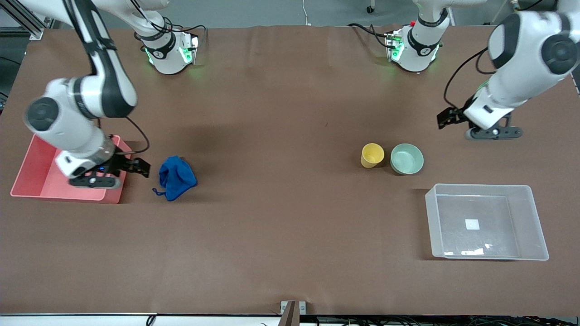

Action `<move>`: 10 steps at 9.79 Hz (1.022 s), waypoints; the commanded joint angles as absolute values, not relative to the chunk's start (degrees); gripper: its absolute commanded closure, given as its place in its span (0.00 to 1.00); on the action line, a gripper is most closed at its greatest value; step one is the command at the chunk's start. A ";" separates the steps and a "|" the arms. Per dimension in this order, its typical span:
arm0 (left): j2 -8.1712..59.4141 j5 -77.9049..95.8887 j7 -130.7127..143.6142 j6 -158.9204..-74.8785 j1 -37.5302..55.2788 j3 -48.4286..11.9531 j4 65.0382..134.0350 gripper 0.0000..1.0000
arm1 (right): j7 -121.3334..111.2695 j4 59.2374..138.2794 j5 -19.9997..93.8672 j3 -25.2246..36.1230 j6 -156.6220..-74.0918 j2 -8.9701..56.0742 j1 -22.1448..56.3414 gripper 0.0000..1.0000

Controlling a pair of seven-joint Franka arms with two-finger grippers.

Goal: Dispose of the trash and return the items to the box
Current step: 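Reach the right gripper to the blue cloth while the left gripper reaches the bowl, then grasp the blue cloth with the right gripper while the left gripper grasps the bowl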

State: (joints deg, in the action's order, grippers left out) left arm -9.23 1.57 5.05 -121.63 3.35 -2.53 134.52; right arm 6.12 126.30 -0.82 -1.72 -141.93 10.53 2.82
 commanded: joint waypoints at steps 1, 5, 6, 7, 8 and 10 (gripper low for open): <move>-4.43 2.99 4.22 -131.18 3.43 -2.37 140.88 0.06 | 7.38 129.64 -0.70 -1.49 -148.51 13.60 4.39 0.00; 10.87 2.99 4.22 -149.72 3.87 -2.37 142.03 0.07 | 9.49 131.04 -0.62 -1.49 -152.67 18.37 6.94 0.20; 13.51 2.90 4.22 -153.42 3.78 -2.37 142.38 0.09 | 9.58 131.31 -0.53 -1.58 -152.49 18.89 7.20 0.43; 15.36 2.90 4.22 -155.11 3.78 -2.37 142.30 0.19 | 9.58 131.31 -0.53 -1.58 -151.79 19.16 7.29 0.77; 16.51 2.90 4.22 -156.61 3.78 -2.37 142.12 0.56 | 9.58 131.13 -0.44 -1.58 -151.70 19.16 7.21 0.99; 16.61 2.90 4.22 -157.32 3.69 -2.37 142.29 0.96 | 9.49 130.26 -0.35 -1.49 -148.56 18.90 6.60 1.00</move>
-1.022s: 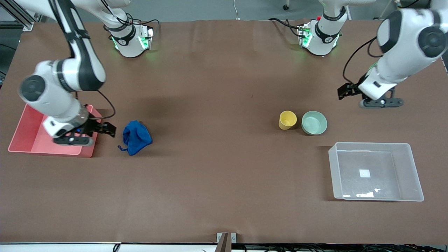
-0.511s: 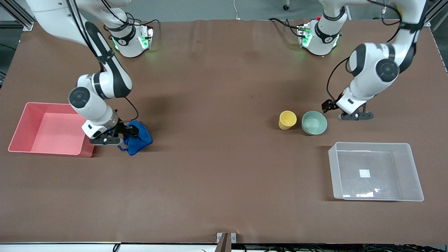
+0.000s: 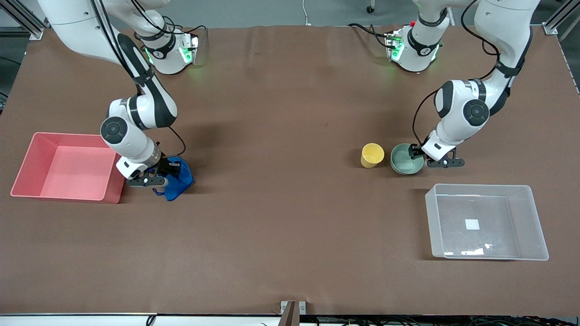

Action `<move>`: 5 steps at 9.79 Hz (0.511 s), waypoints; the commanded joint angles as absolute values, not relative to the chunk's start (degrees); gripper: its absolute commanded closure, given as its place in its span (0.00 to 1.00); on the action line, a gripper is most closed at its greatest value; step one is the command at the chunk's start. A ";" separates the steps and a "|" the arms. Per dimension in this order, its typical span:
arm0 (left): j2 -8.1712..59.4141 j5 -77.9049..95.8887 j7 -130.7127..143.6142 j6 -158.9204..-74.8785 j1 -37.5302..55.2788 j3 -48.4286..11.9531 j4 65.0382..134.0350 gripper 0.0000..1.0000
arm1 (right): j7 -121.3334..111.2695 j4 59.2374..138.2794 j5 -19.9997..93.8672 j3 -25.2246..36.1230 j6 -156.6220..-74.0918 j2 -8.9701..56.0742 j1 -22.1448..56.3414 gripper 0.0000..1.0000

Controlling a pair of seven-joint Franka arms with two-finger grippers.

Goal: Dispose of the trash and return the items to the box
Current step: 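Grasp the blue cloth with the right gripper while the left gripper grasps the bowl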

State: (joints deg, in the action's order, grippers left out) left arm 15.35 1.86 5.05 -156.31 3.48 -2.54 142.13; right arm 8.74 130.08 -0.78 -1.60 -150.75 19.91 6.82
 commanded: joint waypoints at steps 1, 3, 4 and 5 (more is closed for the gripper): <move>16.18 2.90 4.13 -157.24 3.69 -2.37 142.21 1.00 | 9.58 129.04 -0.26 -1.49 -144.10 17.94 6.59 0.99; 12.68 2.90 3.78 -155.06 3.87 -2.37 142.21 1.00 | 9.58 123.00 -0.09 -1.41 -129.55 13.12 6.42 0.99; 8.22 2.90 2.47 -149.64 3.78 -2.37 141.68 1.00 | 9.58 117.91 -0.09 -1.23 -120.76 11.44 6.33 0.98; 3.21 2.99 -0.67 -142.98 3.52 -1.59 140.64 1.00 | 9.49 111.86 -0.09 -1.06 -112.41 10.82 5.63 0.98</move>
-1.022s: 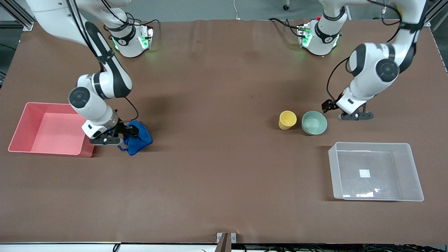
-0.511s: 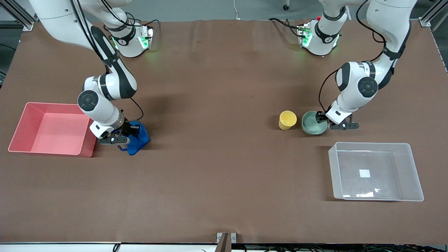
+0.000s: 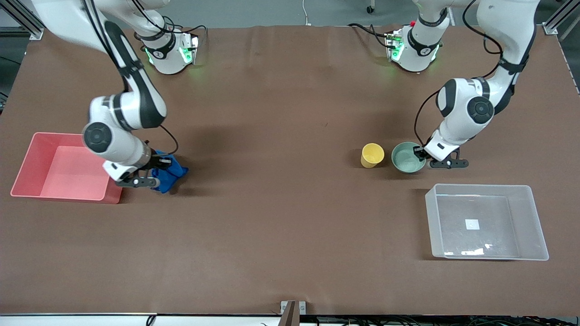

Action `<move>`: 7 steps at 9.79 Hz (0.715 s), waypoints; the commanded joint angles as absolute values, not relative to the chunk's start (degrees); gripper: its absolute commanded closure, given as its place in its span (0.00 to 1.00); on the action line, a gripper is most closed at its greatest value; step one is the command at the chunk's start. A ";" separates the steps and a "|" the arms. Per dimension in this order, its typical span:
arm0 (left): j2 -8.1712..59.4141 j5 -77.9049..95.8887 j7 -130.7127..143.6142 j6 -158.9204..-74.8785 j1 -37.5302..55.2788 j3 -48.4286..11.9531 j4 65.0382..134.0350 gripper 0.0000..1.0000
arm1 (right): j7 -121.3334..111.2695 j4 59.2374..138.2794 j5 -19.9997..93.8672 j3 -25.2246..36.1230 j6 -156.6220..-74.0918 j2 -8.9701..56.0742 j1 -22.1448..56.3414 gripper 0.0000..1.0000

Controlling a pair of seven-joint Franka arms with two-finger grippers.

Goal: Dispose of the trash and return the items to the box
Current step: 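Carry the cloth into the pink bin while the left gripper carries the bowl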

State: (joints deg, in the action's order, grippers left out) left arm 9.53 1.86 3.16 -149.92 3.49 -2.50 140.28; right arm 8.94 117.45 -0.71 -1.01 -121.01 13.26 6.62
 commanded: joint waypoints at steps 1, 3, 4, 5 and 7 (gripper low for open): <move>-0.40 3.16 -3.92 -135.86 3.86 2.68 137.67 1.00 | 8.62 105.97 -0.09 -1.05 -105.28 10.90 3.97 0.97; 0.16 5.88 -10.69 -125.19 3.87 7.36 128.10 1.00 | 0.93 100.73 -1.58 -0.62 -100.46 10.90 0.38 0.97; 3.74 5.98 -12.03 -124.98 3.95 9.56 124.14 1.00 | -5.39 100.72 -2.89 -0.53 -101.16 10.99 -3.22 0.97; 9.78 5.98 -12.91 -124.98 3.96 9.75 118.45 1.00 | -12.84 101.16 -3.60 -0.53 -103.95 11.16 -7.78 0.97; 18.50 6.24 -15.01 -124.98 3.17 10.02 108.59 1.00 | -22.90 102.21 -3.17 -0.62 -108.60 14.04 -14.56 0.97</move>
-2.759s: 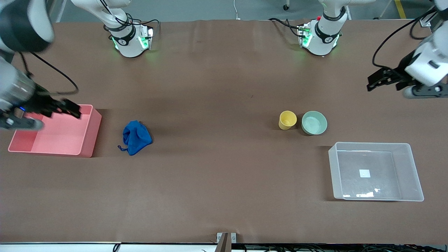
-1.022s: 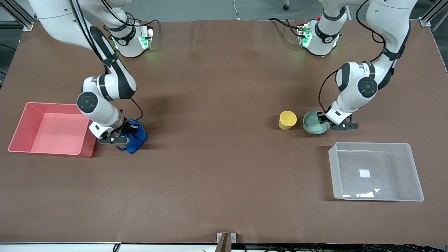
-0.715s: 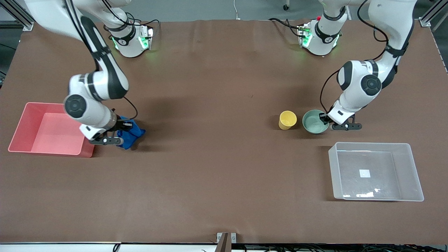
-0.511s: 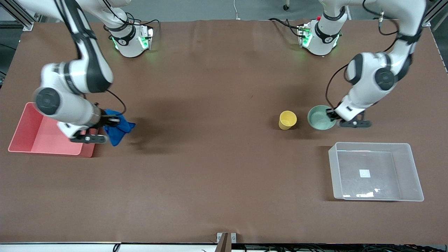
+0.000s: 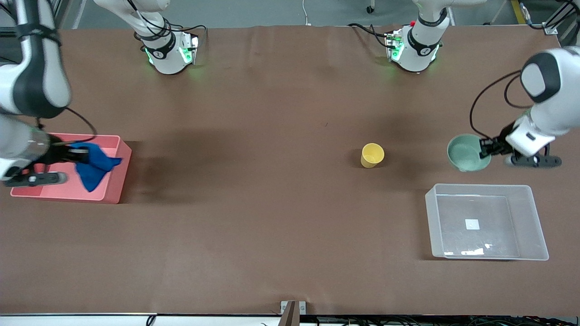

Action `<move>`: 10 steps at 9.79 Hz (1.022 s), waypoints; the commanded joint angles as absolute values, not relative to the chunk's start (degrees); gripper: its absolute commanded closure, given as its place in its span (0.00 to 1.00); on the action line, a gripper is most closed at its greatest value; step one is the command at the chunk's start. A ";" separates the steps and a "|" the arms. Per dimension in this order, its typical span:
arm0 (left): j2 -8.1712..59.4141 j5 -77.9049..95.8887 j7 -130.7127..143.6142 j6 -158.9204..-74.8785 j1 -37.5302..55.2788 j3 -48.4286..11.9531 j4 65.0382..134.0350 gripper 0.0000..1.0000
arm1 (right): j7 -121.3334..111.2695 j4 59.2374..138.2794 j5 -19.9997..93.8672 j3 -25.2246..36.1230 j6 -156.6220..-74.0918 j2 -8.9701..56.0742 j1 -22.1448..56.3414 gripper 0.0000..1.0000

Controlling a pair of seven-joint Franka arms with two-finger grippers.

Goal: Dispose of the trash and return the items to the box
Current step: 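Carry the cloth into the pink bin while the left gripper carries the bowl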

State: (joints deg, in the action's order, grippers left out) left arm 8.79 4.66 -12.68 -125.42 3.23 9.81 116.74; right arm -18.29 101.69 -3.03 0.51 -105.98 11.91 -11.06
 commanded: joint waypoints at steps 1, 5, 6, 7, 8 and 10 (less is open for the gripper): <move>22.63 8.68 -16.60 -124.98 3.08 11.24 104.63 1.00 | -27.03 103.78 -2.90 -0.62 -112.98 15.89 -17.03 0.97; 34.70 16.08 -22.93 -124.63 2.73 14.50 94.57 1.00 | -31.90 110.29 -1.32 -0.70 -124.25 20.56 -21.00 0.92; 36.63 17.56 -23.55 -124.63 1.68 14.50 93.87 1.00 | -31.82 112.04 -1.32 -0.70 -127.15 20.83 -21.18 0.58; 38.22 18.10 -24.08 -124.72 1.76 14.50 93.26 0.99 | -31.64 112.58 -1.32 -0.70 -127.53 20.66 -21.01 0.16; 39.19 18.19 -24.26 -124.89 1.76 14.50 93.17 0.99 | -31.38 112.59 -1.32 -0.70 -126.83 20.22 -20.74 0.00; 42.00 17.84 -24.26 -125.24 1.85 14.50 90.63 0.99 | -30.85 111.89 -1.23 -1.14 -125.51 16.72 -20.13 0.00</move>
State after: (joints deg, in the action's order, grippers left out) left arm 38.25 17.08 -23.04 -125.47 1.62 14.09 93.50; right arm -30.86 110.84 -2.15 -0.33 -126.51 20.91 -19.94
